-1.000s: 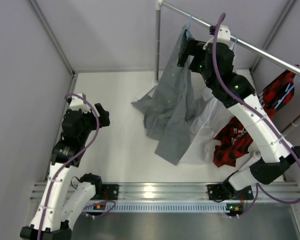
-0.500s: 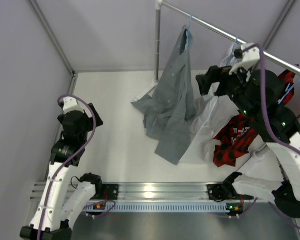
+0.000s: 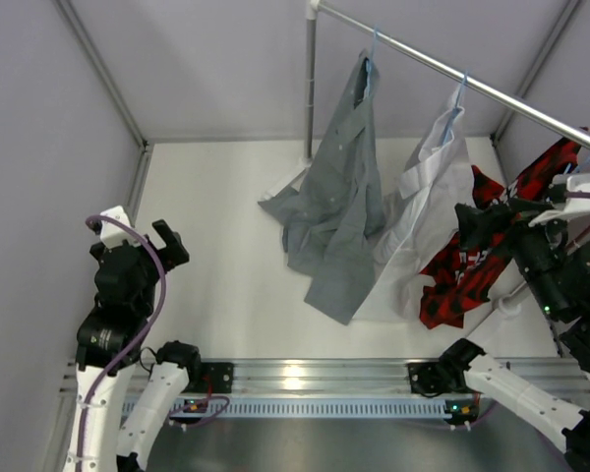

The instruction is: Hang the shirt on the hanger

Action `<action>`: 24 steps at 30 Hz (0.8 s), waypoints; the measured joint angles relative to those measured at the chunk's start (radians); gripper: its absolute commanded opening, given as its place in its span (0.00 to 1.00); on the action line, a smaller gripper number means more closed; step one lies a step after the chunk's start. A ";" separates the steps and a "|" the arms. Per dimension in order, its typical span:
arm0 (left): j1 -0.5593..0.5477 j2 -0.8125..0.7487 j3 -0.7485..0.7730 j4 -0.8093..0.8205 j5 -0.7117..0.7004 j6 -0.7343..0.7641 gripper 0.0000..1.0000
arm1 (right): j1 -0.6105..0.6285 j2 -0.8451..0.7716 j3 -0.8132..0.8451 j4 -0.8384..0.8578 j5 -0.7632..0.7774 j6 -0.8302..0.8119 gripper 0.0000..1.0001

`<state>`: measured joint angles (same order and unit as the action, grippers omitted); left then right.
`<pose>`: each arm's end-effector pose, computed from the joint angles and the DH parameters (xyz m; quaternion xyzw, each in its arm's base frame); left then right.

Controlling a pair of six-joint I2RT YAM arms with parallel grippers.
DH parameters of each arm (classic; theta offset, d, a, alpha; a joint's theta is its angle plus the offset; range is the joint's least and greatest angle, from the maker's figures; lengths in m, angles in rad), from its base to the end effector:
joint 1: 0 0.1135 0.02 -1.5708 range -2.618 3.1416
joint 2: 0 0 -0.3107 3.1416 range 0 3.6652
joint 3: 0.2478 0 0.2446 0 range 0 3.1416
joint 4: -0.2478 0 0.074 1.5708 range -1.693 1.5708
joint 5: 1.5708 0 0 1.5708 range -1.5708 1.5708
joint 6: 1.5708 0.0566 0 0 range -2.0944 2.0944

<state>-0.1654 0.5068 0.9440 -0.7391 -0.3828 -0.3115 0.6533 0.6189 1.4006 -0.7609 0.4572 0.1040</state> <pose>0.0612 0.0112 0.3814 -0.1702 0.7804 0.0114 0.6016 0.0293 -0.0091 0.5060 -0.0290 0.6999 0.1099 0.7052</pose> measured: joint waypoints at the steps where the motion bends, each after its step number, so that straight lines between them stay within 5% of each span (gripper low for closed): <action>1: 0.000 -0.003 0.011 -0.008 0.000 0.003 0.98 | 0.000 -0.007 -0.022 -0.006 0.010 0.000 0.99; 24: -0.001 -0.206 -0.154 0.020 0.061 0.038 0.98 | 0.000 -0.135 -0.386 -0.005 0.087 0.018 1.00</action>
<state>-0.1665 0.3012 0.7902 -0.7193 -0.3218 -0.2737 0.6537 0.4835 1.0142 -0.7654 0.5442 0.1219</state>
